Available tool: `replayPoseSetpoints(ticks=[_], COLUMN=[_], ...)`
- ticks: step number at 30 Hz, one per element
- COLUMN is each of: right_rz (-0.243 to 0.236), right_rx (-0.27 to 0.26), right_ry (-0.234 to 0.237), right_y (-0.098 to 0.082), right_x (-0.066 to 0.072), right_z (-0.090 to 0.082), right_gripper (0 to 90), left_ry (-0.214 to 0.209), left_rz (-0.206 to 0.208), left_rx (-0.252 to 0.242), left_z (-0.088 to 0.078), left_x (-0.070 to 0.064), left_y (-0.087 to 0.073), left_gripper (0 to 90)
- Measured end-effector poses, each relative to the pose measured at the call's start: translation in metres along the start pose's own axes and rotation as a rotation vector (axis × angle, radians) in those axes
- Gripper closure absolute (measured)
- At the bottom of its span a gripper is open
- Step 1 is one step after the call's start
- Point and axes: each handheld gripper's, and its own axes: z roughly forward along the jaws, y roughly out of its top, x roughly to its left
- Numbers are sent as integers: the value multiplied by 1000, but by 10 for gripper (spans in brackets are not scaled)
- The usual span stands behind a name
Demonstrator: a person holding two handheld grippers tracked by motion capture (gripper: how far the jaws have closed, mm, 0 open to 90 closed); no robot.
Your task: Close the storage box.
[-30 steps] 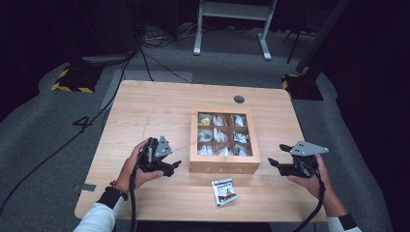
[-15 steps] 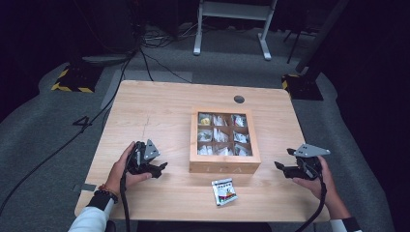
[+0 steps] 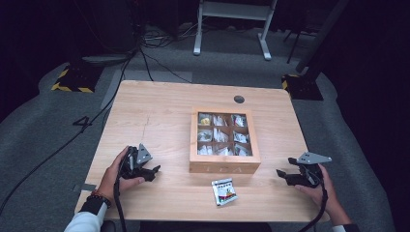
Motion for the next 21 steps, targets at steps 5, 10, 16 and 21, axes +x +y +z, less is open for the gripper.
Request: replayPoseSetpoints(ticks=[5, 10, 16, 21], right_rz=[46, 79, 99, 99], right_rx=[0, 0, -15, -16], right_ry=[-1, 6, -9, -22], right_y=[-11, -19, -29, -30], right_x=[-3, -4, -4, -3], right_z=[0, 1, 3, 2], right_gripper=[259, 258, 251, 241], left_ry=[7, -12, -79, -68], left_rz=[-26, -70, -191, -202], left_rx=[22, 1, -34, -32], left_z=[-4, -6, -6, -7], left_x=[6, 10, 19, 18], left_y=[-11, -21, -35, -35], left_gripper=[171, 173, 169, 169])
